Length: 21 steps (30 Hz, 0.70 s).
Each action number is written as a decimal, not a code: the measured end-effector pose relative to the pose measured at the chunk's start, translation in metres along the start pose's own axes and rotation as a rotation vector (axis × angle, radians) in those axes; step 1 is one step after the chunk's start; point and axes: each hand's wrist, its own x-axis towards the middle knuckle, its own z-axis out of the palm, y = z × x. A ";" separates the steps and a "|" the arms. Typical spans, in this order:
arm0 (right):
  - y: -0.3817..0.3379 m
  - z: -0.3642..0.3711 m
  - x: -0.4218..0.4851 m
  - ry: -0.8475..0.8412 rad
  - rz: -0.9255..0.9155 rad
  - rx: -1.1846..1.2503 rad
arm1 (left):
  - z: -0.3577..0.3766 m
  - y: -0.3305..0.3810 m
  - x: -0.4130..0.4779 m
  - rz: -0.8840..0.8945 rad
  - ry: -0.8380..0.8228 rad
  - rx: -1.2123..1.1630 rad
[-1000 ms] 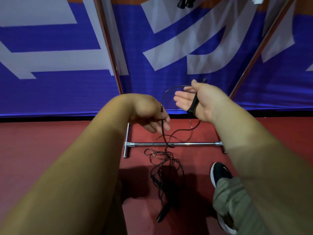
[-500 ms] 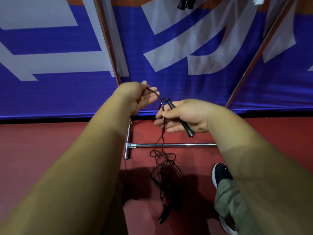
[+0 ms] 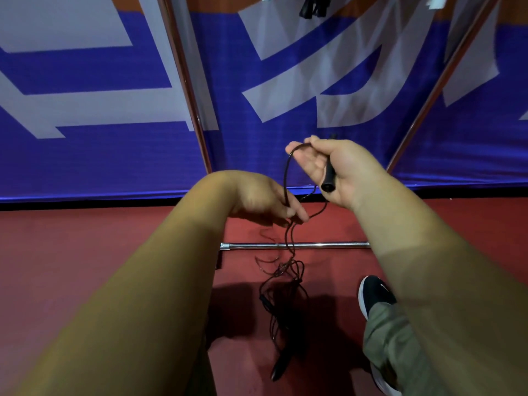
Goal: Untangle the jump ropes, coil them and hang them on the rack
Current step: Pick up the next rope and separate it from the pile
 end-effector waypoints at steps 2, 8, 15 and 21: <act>-0.001 -0.003 0.003 0.027 -0.006 -0.017 | 0.000 0.001 0.004 0.017 0.032 -0.075; -0.004 -0.017 0.002 0.081 0.136 -0.800 | -0.009 0.019 -0.001 0.069 0.299 -0.697; 0.012 -0.020 0.000 -0.263 0.350 -1.101 | -0.028 0.015 0.000 0.229 0.448 -1.399; 0.015 -0.009 -0.006 -0.166 0.230 -0.920 | -0.032 0.008 0.003 0.255 0.470 -1.338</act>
